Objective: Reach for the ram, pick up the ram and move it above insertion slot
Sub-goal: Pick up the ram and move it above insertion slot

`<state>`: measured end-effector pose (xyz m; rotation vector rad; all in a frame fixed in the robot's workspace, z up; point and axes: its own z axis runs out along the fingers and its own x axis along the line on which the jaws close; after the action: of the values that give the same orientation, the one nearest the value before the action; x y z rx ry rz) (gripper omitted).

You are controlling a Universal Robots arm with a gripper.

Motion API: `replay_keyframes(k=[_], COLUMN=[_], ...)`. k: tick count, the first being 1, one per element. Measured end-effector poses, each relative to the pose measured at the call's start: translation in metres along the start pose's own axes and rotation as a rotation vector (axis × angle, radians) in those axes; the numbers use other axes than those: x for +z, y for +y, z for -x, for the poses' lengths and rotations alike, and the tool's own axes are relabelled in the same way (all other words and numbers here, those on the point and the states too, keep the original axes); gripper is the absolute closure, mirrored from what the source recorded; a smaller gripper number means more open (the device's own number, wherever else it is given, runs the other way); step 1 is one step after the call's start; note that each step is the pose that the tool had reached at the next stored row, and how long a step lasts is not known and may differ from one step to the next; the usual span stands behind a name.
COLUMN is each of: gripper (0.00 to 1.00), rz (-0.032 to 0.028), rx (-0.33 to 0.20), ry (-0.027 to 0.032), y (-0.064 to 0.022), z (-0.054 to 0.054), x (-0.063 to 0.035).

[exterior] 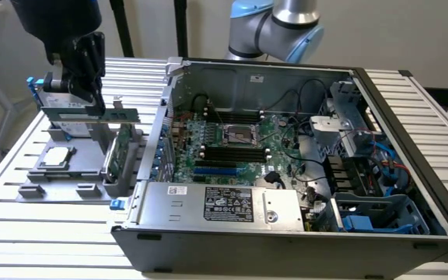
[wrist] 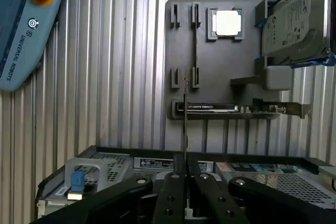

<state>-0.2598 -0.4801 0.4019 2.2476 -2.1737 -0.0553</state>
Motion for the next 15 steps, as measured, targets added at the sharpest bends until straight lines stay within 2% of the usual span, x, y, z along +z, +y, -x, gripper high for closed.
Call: replay_keyframes(k=[3, 5, 11, 15], gripper=[0.87, 0.87, 0.87, 0.87], rz=[-0.0001, -0.0002, -0.001, -0.0013], rx=[0.0, 0.0, -0.001, -0.001], ry=[-0.0029, -0.0073, -0.0279, -0.0386], y=[-0.0112, -0.0195, -0.0467, -0.0648], z=[0.0, 0.0, 0.0, -0.001], x=[-0.0047, -0.0059, -0.0071, -0.0078])
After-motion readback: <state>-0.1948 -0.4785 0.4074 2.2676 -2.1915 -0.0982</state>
